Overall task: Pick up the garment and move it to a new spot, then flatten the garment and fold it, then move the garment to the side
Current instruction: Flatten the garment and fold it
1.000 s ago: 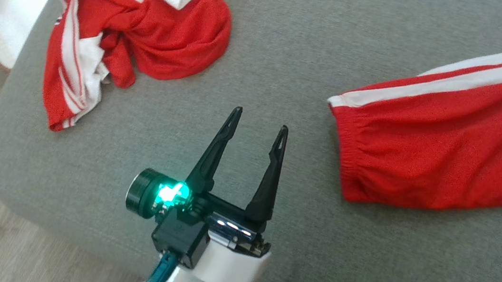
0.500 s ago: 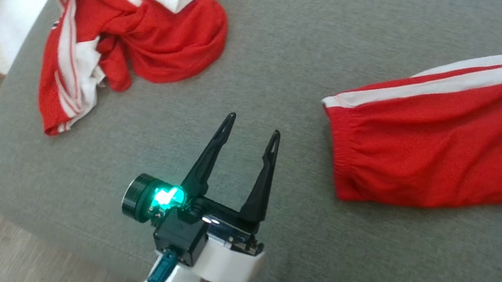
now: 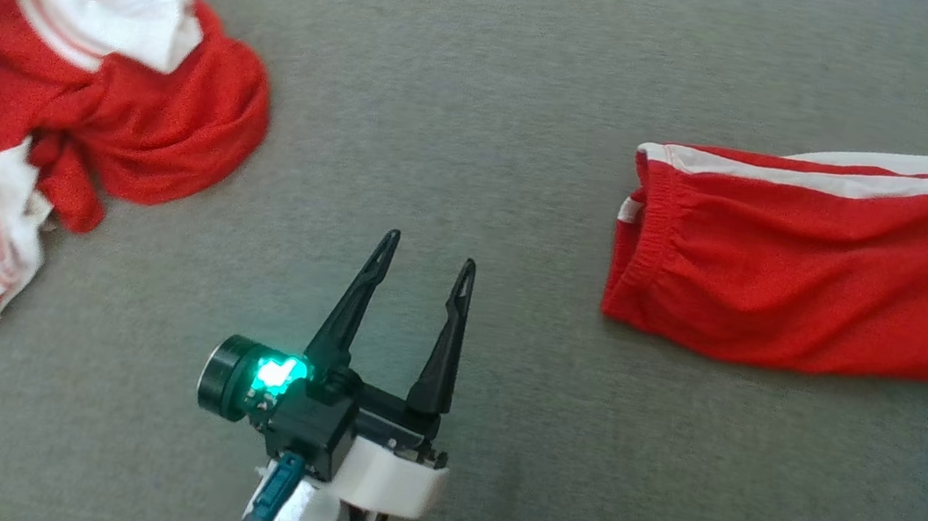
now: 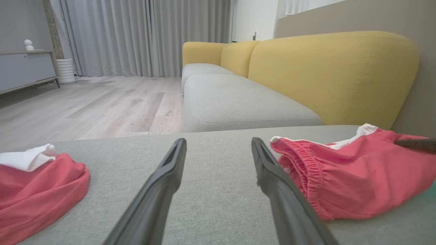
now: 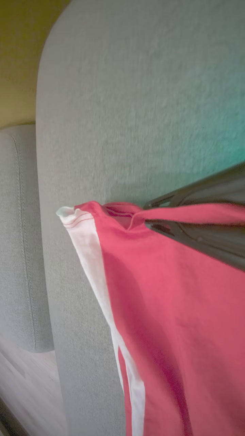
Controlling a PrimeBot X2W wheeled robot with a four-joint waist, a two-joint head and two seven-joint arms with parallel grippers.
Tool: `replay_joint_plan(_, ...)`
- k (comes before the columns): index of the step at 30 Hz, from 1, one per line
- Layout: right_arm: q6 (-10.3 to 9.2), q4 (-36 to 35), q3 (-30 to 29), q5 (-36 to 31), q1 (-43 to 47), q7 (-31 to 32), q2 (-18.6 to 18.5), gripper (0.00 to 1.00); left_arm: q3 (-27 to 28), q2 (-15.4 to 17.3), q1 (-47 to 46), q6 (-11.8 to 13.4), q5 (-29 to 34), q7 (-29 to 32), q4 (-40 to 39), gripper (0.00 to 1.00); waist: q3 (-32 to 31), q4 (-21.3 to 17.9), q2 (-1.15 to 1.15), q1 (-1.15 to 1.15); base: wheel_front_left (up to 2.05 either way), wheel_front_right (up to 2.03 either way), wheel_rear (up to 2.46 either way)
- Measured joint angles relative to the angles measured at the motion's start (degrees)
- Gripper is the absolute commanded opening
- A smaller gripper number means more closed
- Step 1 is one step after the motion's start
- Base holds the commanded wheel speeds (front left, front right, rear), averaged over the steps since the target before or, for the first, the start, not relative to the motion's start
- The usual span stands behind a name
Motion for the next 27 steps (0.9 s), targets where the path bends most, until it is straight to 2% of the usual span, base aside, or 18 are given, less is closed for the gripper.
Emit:
replay_joint_plan(8,0.0,-0.71,-0.81,-0.3,-0.44,-3.03,0.24,0.0,1.02,0.03,0.18,-1.52,0.31,0.0,2.18,1.0,-1.89,-4.7,0.0,0.0,0.0,0.0,0.0)
replay_joint_plan(18,0.0,-14.75,-0.8,0.1,-0.7,-4.04,4.38,0.0,1.98,0.05,2.97,-2.52,0.43,0.0,3.88,1.0,-6.44,-5.34,0.0,-0.01,0.0,0.0,0.0)
replay_joint_plan(21,0.0,-18.23,-0.7,0.02,-0.69,-3.75,7.23,0.0,1.99,0.05,3.74,-2.5,-0.07,0.0,4.01,1.0,-7.42,-4.88,0.0,-0.01,0.0,0.0,0.0)
replay_joint_plan(27,0.0,-20.25,0.69,-2.72,-0.69,-0.51,16.81,0.0,1.87,0.1,4.4,-2.49,-0.21,0.0,3.97,1.0,-7.22,-3.51,0.0,-0.01,0.0,0.0,0.0)
